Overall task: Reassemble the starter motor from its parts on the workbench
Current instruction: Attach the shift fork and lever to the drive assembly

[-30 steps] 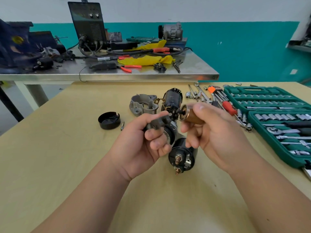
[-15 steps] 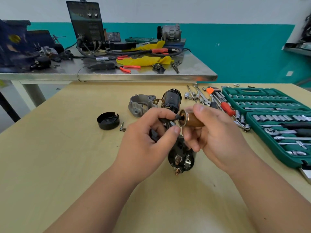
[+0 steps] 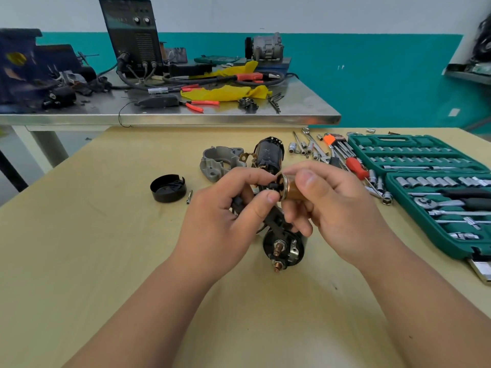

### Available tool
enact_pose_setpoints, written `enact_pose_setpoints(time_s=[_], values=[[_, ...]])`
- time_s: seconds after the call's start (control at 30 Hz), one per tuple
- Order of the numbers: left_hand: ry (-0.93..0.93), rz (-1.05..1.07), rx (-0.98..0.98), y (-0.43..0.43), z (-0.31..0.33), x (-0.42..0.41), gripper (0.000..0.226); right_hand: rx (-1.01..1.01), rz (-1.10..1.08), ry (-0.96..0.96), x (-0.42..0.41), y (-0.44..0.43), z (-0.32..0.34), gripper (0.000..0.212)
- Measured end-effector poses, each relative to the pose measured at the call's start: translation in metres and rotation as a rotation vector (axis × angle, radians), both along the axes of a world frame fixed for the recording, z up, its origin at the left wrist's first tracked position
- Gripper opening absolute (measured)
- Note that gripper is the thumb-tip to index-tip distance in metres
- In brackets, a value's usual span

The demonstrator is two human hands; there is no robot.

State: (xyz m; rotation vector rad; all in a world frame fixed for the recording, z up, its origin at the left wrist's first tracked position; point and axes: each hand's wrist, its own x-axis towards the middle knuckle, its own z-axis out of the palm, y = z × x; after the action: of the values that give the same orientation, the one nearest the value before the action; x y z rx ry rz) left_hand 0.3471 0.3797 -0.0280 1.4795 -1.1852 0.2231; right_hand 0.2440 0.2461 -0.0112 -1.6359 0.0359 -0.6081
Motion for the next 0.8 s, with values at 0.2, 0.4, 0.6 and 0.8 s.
enact_pose_setpoints(time_s=[0.2, 0.4, 0.6, 0.8], values=[[0.457, -0.210, -0.099, -0.001, 0.008, 0.002, 0.011, 0.039, -0.014, -0.064, 0.000, -0.004, 0.000, 0.021], [0.695, -0.360, -0.141, 0.000, 0.011, 0.009, 0.012, 0.051, 0.005, -0.034, 0.000, -0.008, -0.004, 0.024], [0.927, -0.409, -0.117, -0.005, 0.014, 0.008, 0.021, 0.027, 0.049, 0.003, 0.002, -0.002, -0.005, 0.021], [1.065, -0.451, -0.104, -0.008, 0.011, 0.007, 0.012, 0.043, 0.058, 0.010, 0.003, -0.001, -0.006, 0.021]])
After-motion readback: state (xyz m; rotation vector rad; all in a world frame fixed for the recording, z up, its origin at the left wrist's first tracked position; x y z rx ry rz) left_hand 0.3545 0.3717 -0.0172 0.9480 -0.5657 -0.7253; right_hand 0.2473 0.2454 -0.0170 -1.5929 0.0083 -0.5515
